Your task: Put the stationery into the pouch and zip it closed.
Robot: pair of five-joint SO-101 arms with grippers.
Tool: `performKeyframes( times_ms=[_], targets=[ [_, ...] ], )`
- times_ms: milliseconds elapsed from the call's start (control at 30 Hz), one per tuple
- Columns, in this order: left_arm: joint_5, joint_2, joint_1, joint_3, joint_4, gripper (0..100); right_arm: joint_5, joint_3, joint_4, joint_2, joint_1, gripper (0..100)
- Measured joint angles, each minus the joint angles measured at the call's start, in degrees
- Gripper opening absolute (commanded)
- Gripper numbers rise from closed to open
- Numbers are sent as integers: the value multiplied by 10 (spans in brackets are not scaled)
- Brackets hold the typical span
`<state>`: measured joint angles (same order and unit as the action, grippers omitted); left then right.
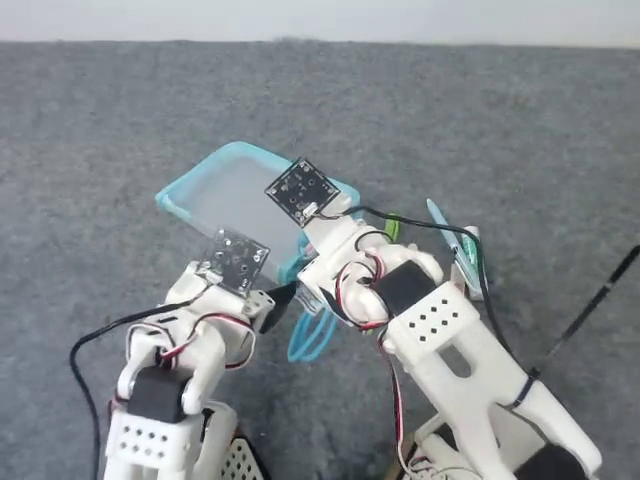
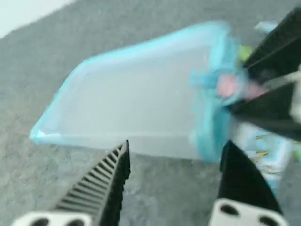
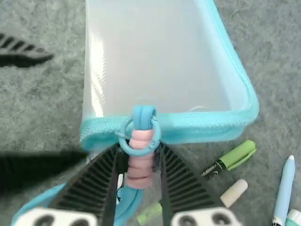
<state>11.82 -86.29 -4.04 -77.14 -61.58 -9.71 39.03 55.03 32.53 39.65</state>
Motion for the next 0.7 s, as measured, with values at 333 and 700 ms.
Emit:
performKeyframes(
  times_ms=[333, 700],
  targets=[
    [4, 0, 88, -19, 48, 294, -8, 13, 37, 0, -10, 6],
    [-10, 0, 103, -40, 81, 295, -35, 78, 47, 79, -47, 6]
  ],
)
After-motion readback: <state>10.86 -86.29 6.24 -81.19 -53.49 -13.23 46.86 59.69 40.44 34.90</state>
